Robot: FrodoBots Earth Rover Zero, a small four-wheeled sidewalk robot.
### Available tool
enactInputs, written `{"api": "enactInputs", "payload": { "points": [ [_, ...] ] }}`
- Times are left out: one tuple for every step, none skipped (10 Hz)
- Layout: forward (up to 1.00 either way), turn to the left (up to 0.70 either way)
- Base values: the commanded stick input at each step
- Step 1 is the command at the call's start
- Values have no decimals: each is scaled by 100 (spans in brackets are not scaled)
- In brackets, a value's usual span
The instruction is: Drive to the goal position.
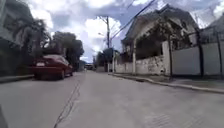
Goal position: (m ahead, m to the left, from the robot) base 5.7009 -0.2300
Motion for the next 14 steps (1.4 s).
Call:
{"api": "enactInputs", "payload": {
  "points": [
    [70, 0],
    [70, 0],
    [70, 0],
    [70, 0],
    [70, 0],
    [70, 0],
    [70, 0],
    [70, 0],
    [70, 0],
    [70, 0],
    [70, 0],
    [70, 0],
    [70, 0],
    [70, 0]
  ]
}}
